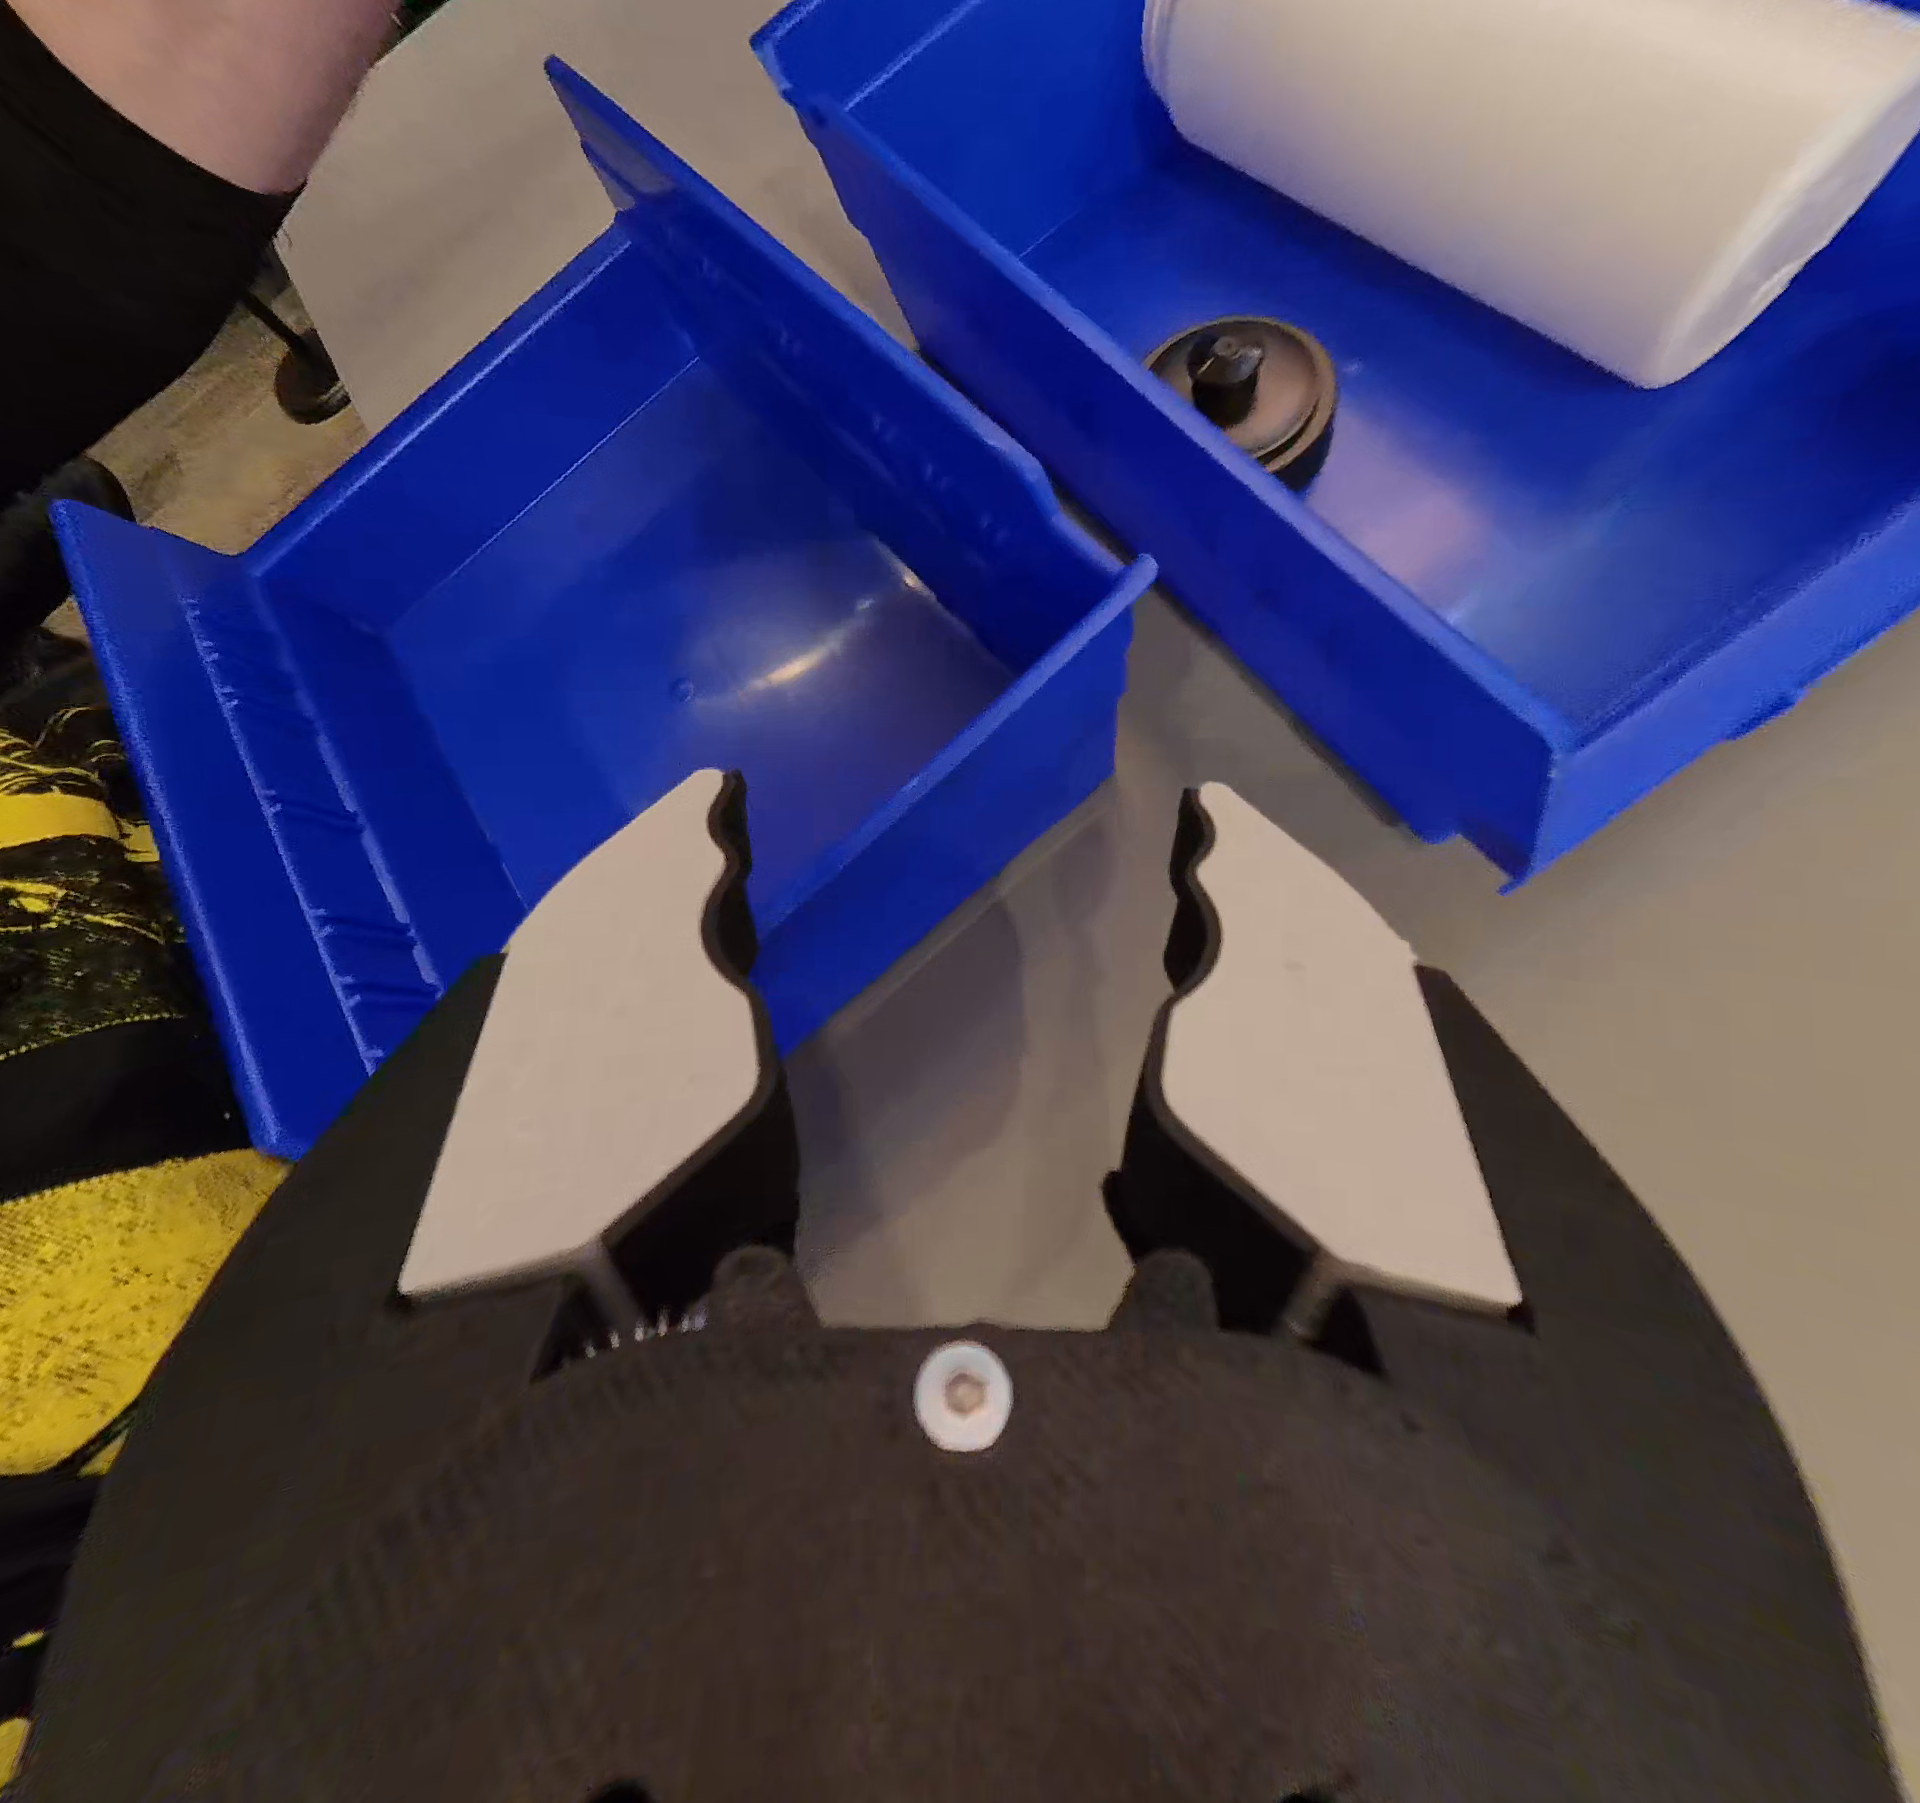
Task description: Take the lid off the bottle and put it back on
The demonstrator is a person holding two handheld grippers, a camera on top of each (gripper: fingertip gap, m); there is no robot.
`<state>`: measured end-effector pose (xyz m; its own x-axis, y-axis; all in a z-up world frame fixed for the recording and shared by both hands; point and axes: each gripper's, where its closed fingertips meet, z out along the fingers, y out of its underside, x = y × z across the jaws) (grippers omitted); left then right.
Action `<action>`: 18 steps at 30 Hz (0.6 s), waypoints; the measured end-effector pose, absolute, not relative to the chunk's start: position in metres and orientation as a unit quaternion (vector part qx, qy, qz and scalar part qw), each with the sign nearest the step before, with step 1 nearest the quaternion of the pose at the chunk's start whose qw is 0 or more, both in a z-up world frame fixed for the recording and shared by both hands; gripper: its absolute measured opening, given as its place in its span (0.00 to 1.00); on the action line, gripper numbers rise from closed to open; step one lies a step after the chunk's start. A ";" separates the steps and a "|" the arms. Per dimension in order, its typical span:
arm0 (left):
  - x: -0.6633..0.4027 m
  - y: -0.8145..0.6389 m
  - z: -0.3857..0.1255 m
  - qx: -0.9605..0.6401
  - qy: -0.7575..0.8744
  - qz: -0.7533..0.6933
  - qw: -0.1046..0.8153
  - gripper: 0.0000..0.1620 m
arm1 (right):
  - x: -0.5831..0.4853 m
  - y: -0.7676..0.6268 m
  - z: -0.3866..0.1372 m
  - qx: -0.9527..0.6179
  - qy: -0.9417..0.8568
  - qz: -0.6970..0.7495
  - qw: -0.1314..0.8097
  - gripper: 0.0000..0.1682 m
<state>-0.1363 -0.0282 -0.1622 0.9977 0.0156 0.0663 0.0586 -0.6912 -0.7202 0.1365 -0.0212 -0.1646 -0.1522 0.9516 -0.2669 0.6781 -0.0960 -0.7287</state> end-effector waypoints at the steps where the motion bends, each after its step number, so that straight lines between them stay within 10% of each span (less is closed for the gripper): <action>1: -0.136 -0.029 -0.171 -0.928 -0.020 -0.028 0.372 0.52 | 0.135 -0.025 -0.168 -0.629 -0.653 0.390 0.161 0.46; 18: -0.179 -0.040 -0.191 -0.954 -0.029 0.032 0.296 0.26 | 0.141 -0.037 -0.197 -0.600 -0.728 0.311 0.117 0.20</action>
